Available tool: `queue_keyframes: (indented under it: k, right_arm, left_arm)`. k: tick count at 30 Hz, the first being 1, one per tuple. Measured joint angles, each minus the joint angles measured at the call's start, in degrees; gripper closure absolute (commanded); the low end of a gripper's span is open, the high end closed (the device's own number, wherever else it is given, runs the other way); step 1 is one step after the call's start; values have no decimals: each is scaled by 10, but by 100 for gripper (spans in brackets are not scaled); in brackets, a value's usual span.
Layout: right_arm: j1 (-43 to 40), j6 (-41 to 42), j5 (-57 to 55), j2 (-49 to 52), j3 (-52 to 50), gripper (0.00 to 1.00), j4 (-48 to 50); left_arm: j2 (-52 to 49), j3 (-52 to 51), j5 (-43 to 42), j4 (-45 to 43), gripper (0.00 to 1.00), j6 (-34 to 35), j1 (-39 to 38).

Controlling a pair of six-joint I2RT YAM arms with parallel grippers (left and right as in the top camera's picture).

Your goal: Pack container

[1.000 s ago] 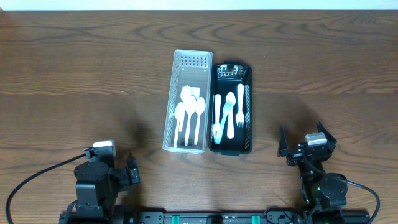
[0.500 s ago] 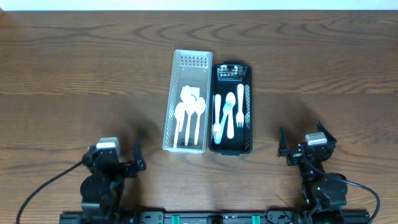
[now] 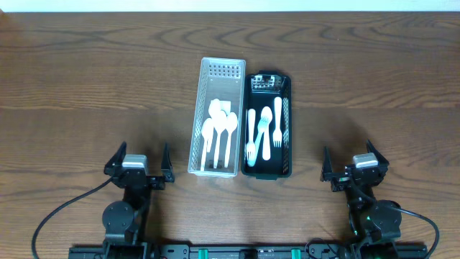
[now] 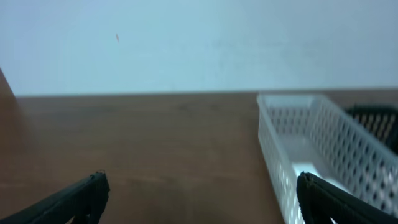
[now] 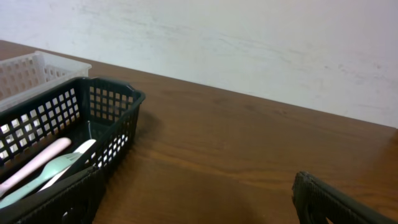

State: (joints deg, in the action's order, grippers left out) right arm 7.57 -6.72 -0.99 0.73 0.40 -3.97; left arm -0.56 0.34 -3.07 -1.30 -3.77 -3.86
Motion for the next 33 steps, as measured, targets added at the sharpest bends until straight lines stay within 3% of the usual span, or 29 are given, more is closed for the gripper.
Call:
queue_keyframes:
  k: [33]
  right_arm:
    - [0, 0, 0, 0, 0, 1, 0]
  left_arm:
    - [0, 5, -4, 25, 2, 27, 0]
